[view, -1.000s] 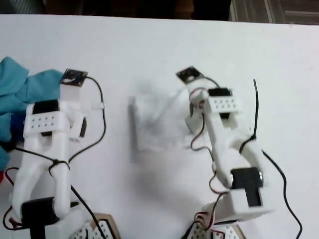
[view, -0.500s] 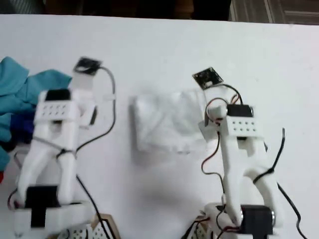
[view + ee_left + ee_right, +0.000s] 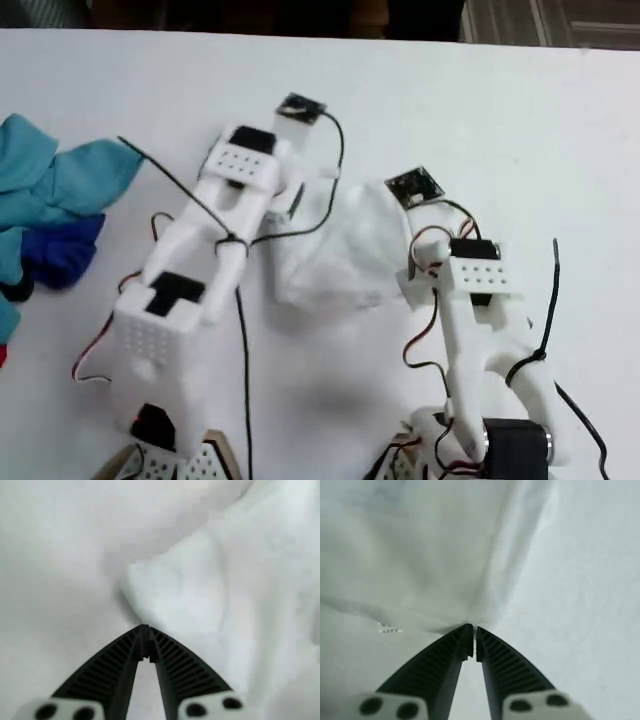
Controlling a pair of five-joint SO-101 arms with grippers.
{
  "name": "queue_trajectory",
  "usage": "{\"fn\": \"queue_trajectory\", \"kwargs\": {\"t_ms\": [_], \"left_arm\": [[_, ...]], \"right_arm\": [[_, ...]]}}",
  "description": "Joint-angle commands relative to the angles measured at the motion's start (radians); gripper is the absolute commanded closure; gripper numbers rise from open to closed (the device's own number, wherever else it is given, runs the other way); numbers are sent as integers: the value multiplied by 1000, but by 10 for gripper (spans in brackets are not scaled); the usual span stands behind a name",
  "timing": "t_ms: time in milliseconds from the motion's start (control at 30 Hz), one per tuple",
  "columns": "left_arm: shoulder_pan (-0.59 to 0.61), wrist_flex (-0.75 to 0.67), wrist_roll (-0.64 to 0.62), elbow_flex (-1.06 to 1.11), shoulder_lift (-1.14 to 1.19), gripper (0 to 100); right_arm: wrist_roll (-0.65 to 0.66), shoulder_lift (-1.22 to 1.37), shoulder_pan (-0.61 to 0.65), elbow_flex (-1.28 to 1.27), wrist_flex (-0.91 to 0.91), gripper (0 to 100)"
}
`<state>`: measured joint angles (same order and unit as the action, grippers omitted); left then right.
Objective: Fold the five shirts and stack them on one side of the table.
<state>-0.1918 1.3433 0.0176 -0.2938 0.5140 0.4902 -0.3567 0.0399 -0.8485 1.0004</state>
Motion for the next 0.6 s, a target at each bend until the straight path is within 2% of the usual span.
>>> {"fn": "queue_trajectory", "kwargs": {"t_ms": [0,200,567], "left_arm": [[-8,9,-77,-116,18,975],[-11,-3,-141,-208,97,975],[49,-38,-144,-320,275,975]], "right_arm": [[3,-42,-10,5,-15,980],[3,-42,-10,3,-19,980],[3,-42,-12,2,-44,980]]}}
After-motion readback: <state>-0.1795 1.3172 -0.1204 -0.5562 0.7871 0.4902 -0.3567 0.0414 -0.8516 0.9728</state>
